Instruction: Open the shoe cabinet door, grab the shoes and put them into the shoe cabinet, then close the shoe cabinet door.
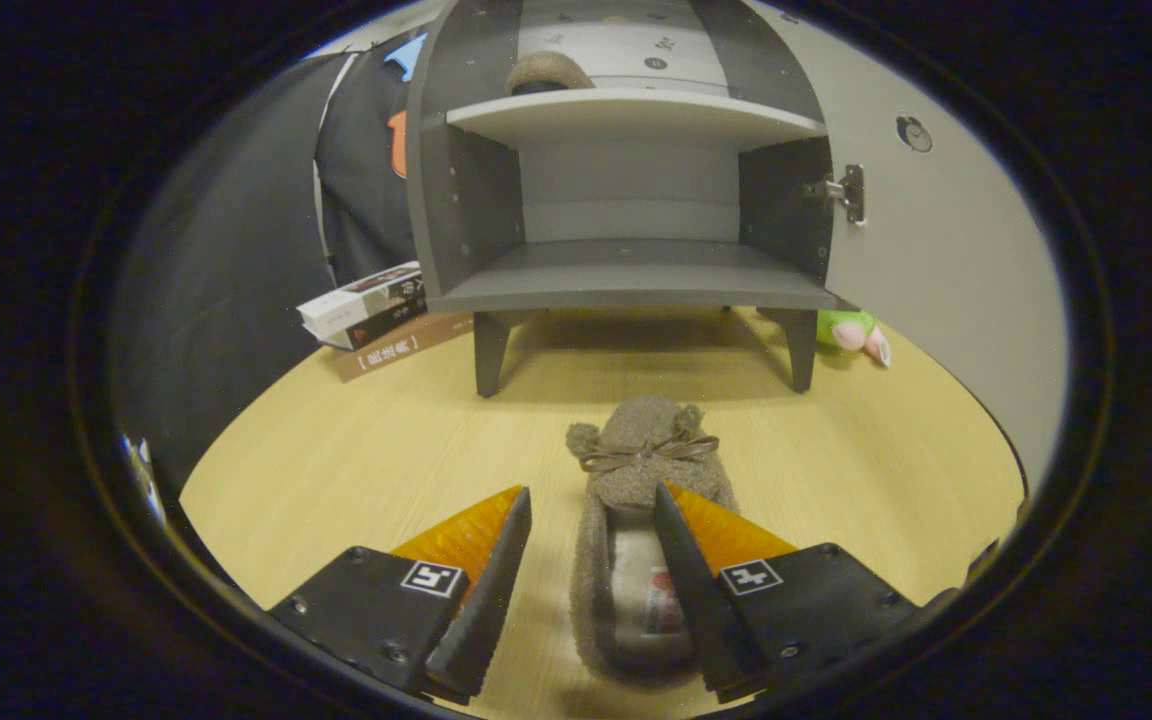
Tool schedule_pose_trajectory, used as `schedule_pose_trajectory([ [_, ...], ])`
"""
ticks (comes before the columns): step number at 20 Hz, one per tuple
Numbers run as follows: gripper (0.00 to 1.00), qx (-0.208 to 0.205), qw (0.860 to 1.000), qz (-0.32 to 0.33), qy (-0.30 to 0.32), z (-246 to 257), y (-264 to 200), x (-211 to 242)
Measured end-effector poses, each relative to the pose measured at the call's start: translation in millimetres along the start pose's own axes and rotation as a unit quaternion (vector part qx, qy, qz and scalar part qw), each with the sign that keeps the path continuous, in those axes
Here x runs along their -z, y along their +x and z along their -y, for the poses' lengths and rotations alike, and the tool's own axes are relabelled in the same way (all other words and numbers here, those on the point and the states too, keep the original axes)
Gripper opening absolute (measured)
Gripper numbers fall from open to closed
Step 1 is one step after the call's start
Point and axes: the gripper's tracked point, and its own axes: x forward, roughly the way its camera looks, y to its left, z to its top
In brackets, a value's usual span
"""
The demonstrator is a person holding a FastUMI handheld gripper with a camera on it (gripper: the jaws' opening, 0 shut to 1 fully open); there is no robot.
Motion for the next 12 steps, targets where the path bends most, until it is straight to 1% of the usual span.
schedule_pose_trajectory([
  [2, 0.64, 0.015, 1.000, 0.002, -0.003, 4.4, 7.3, 1.3],
  [4, 0.49, 0.015, 1.000, 0.001, 0.009, 8.2, 14.7, 3.3],
  [6, 0.34, -0.019, 0.999, -0.005, 0.041, 4.1, 23.3, 4.4],
  [8, 0.14, -0.057, 0.995, -0.012, 0.086, 1.1, 25.4, 3.3],
  [10, 0.11, -0.082, 0.991, -0.012, 0.108, 3.7, 26.2, 3.0],
  [12, 0.09, -0.086, 0.991, -0.005, 0.098, 4.7, 21.5, 0.1],
])
